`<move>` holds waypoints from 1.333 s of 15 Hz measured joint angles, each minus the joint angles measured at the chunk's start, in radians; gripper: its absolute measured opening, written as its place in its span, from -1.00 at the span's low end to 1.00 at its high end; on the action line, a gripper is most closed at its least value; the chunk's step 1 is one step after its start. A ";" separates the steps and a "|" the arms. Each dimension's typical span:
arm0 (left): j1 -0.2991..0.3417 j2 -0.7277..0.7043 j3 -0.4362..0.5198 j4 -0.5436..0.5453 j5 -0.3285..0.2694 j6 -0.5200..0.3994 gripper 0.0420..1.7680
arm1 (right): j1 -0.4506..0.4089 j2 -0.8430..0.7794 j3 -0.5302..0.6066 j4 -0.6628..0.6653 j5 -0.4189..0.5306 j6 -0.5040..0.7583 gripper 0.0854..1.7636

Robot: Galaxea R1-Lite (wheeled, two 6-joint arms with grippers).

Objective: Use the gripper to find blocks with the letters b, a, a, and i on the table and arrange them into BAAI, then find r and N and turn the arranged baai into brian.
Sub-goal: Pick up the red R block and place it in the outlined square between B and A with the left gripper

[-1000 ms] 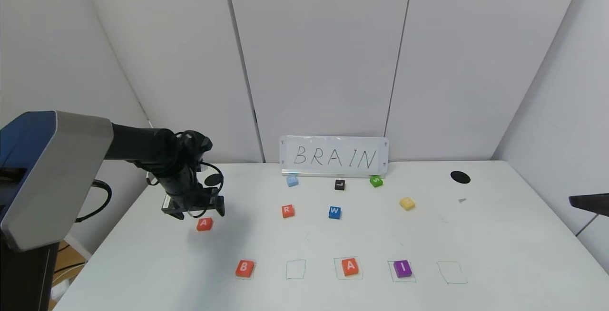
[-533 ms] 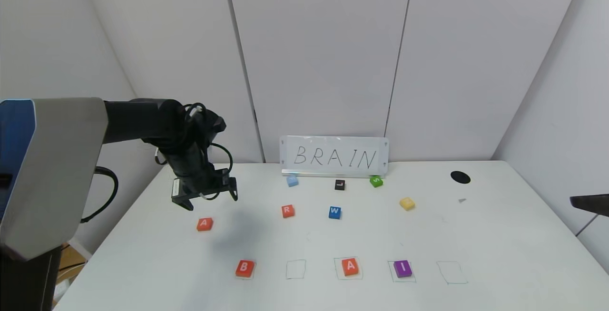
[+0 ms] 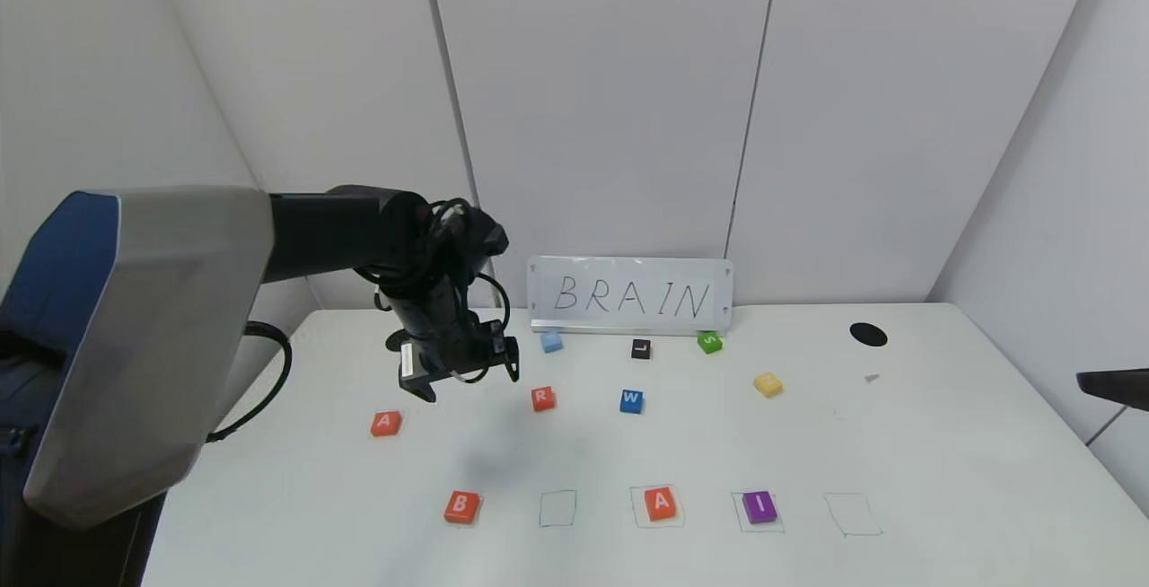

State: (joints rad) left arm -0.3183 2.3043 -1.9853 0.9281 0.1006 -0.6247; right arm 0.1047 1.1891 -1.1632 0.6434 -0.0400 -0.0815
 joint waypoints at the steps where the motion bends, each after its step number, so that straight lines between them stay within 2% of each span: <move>1: -0.021 0.003 -0.002 -0.012 0.004 -0.020 0.93 | 0.000 -0.001 0.000 0.000 0.000 0.000 0.94; 4: -0.079 0.014 -0.004 -0.056 0.034 -0.047 0.93 | 0.002 -0.005 0.002 0.000 0.000 0.001 0.94; 8: -0.129 0.054 -0.006 -0.136 0.123 -0.096 0.93 | 0.007 -0.012 0.003 0.001 0.001 0.000 0.94; 11: -0.140 0.096 -0.006 -0.206 0.191 -0.103 0.93 | 0.014 -0.016 0.006 0.000 0.000 0.000 0.94; 15: -0.143 0.144 -0.006 -0.272 0.242 -0.104 0.94 | 0.021 -0.017 0.010 0.001 0.000 0.000 0.94; 20: -0.148 0.196 -0.004 -0.339 0.271 -0.154 0.94 | 0.024 -0.017 0.010 0.001 0.000 0.000 0.94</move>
State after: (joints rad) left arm -0.4660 2.5000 -1.9896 0.5894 0.3717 -0.7787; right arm 0.1289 1.1719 -1.1532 0.6443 -0.0396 -0.0811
